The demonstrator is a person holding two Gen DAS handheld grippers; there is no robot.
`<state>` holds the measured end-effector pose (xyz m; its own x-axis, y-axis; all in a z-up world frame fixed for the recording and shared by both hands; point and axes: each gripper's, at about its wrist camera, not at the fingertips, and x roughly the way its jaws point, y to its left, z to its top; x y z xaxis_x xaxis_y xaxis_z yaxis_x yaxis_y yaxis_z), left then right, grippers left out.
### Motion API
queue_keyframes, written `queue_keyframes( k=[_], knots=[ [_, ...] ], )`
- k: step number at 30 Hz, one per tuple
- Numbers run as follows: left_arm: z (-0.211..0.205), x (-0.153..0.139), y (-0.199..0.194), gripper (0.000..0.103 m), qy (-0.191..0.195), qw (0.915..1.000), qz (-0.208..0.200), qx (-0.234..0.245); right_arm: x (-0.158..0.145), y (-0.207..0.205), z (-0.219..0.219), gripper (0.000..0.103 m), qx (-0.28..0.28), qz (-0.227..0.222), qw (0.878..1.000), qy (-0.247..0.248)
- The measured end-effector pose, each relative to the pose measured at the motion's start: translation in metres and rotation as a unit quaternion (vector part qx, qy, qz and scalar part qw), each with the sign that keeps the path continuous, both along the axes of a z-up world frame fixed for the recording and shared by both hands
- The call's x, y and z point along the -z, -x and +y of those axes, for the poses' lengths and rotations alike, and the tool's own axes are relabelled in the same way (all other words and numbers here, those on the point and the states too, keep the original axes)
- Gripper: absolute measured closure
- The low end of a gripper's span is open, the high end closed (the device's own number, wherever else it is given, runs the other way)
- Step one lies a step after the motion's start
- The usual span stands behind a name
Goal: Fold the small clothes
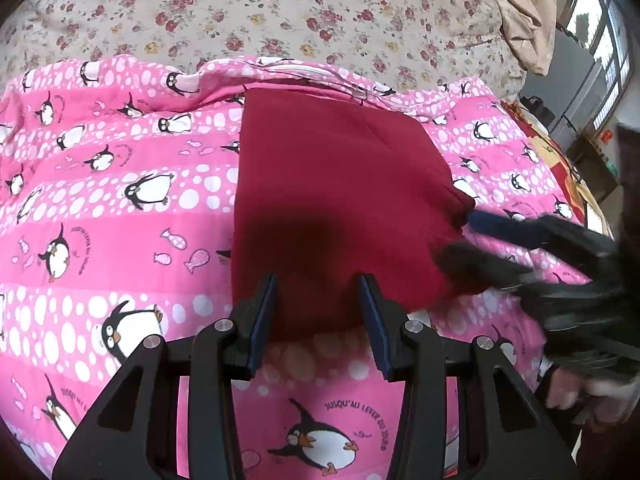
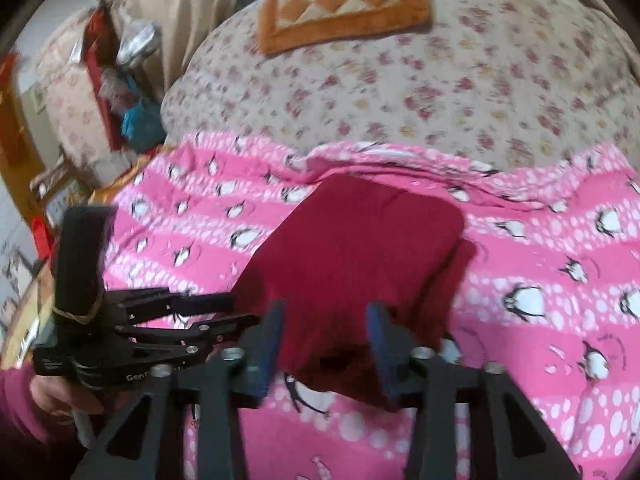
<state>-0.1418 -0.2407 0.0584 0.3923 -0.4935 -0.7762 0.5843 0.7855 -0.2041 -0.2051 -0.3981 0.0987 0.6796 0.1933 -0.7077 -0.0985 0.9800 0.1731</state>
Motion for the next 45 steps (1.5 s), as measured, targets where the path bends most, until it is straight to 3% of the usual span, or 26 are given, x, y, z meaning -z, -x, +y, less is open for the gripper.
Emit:
queue_keyframes(
  k=[3,8,18,21,25,29,32,34,36,39,45],
  knots=[
    [0.005,-0.004,0.001,0.061,-0.001,1.0,-0.006,-0.003,0.027,-0.013,0.005,0.057,0.024,0.044,0.996,0.072],
    [0.014,-0.004,-0.004,0.061,0.001,0.9999,-0.007,-0.015,0.041,-0.004,-0.017,0.057,0.054,0.051,0.996,0.044],
    [0.014,0.0,-0.018,0.061,0.007,0.9995,0.003,-0.03,-0.013,0.001,-0.028,0.057,0.069,-0.017,0.997,-0.013],
    [0.011,0.0,-0.021,0.061,0.011,0.9994,0.005,-0.031,-0.007,-0.023,-0.029,0.057,0.072,0.0,0.997,0.003],
    [0.006,0.0,-0.025,0.061,0.015,0.9995,0.009,-0.028,0.025,-0.052,-0.032,0.057,0.085,0.042,0.995,0.013],
    [0.0,0.005,-0.03,0.043,0.026,0.9992,0.017,-0.026,0.041,-0.056,-0.038,0.054,0.102,0.039,0.994,0.002],
    [-0.006,0.01,-0.034,0.043,0.026,0.9988,0.028,-0.029,0.042,-0.058,-0.035,0.048,0.098,0.035,0.995,0.005],
    [-0.008,0.011,-0.035,0.043,0.026,0.9988,0.026,-0.032,0.044,-0.059,-0.032,0.028,0.086,0.031,0.996,-0.006],
    [-0.008,0.011,-0.035,0.041,0.03,0.9987,0.026,-0.033,0.047,-0.06,-0.031,0.015,0.076,0.03,0.996,-0.028],
    [-0.006,0.011,-0.038,0.041,0.031,0.9985,0.031,-0.033,0.052,-0.063,-0.032,0.009,0.091,0.037,0.995,-0.03],
    [-0.003,0.008,-0.041,0.041,0.036,0.9984,0.032,-0.031,0.06,-0.068,-0.048,0.003,0.077,0.054,0.99,-0.103]
  ],
)
